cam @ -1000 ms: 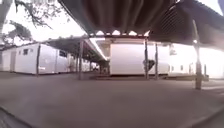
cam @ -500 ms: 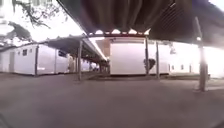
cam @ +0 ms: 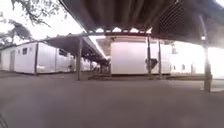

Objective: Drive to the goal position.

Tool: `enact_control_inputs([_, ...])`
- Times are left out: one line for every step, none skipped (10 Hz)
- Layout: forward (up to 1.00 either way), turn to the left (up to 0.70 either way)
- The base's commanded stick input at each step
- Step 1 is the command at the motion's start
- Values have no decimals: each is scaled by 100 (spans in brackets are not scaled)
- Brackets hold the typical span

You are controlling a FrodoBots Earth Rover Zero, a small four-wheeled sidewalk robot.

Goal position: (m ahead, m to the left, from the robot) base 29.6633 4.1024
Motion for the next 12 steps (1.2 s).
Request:
enact_control_inputs([53, 0])
enact_control_inputs([0, 0])
enact_control_inputs([0, 0])
enact_control_inputs([0, 0])
enact_control_inputs([85, 0])
enact_control_inputs([85, 0])
enact_control_inputs([85, 0])
enact_control_inputs([85, 0])
enact_control_inputs([0, 0])
enact_control_inputs([0, 0])
enact_control_inputs([0, 0])
enact_control_inputs([41, 0])
